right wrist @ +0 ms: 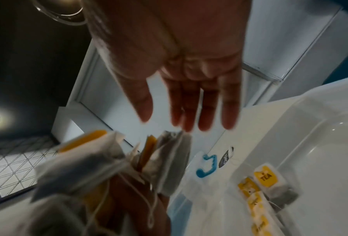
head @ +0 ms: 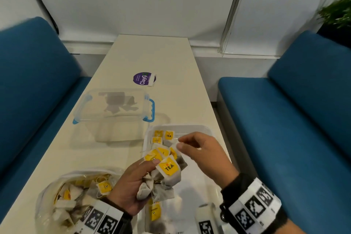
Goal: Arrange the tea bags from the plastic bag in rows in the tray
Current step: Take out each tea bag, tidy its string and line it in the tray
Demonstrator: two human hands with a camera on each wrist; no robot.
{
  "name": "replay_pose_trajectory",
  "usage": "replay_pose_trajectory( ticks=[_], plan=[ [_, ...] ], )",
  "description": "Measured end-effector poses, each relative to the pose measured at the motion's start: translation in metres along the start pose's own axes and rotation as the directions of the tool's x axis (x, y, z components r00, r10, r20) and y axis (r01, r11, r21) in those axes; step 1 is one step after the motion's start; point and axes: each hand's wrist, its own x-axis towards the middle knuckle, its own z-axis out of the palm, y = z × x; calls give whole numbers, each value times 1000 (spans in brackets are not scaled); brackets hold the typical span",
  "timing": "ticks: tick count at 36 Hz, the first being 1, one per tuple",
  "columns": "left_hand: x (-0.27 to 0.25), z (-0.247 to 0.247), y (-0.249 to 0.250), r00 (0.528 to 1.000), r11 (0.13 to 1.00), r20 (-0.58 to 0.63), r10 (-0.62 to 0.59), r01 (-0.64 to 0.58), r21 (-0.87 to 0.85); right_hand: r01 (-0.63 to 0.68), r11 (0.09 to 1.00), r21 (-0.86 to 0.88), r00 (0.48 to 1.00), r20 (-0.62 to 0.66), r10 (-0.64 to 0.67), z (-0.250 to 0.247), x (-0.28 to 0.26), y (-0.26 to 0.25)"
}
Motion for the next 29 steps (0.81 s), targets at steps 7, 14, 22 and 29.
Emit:
replay_pose_trajectory(
  ticks=[7,14,22,29],
  plan=[
    [0,2,5,995,992,75,-58,66,-106,-66,996,54,995,82,62,-1,20,5],
    [3,-2,4,998,982,-57,-31,20,-189,-91,977,193,996,6,91,-6,36,14],
    [8,-19,-5,990,964,-135,-31,-6,-266,-217,857,467,976,100,193,-15,66,10],
    [8,-20,-10,991,967,-134,-11,-24,-254,-338,920,198,939,10,343,3,97,35]
  ],
)
